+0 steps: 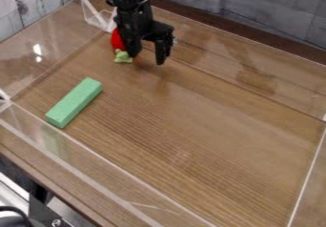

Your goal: Move the red fruit to the left

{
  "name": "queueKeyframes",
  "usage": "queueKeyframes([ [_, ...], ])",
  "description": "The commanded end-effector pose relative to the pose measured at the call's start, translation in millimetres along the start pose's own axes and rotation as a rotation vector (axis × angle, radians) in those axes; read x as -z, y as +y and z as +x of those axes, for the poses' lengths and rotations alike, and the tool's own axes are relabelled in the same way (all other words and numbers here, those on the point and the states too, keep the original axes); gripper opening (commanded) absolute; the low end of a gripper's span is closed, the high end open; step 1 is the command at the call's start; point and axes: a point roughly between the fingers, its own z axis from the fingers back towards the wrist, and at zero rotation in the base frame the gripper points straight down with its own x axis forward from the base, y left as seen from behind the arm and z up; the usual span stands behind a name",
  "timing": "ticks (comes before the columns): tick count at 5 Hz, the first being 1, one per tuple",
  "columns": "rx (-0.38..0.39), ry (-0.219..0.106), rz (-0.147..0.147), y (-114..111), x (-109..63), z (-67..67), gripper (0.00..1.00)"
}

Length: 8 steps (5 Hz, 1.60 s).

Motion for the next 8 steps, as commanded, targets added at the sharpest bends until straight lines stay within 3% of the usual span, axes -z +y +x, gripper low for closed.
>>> queueKeyframes([
  [1, -0.005, -0.104, -0.024, -4.3, -45.0, -12.1, 1.0],
  [2, 0.037, -0.126, -0.034, -11.7, -65.5, -30.9, 1.0],
  [4, 0.171, -0.15, -0.035, -22.5, -66.2, -56.1, 1.0],
  [5, 0.248, -0.142, -0.021, -26.4, -60.0, -65.4, 1.0],
  [7, 0.241, -0.11, -0.036, -61.2, -52.4, -92.1, 1.0],
  [8, 0.253, -0.097, -0.019, -80.7, -47.9, -98.0, 1.0],
])
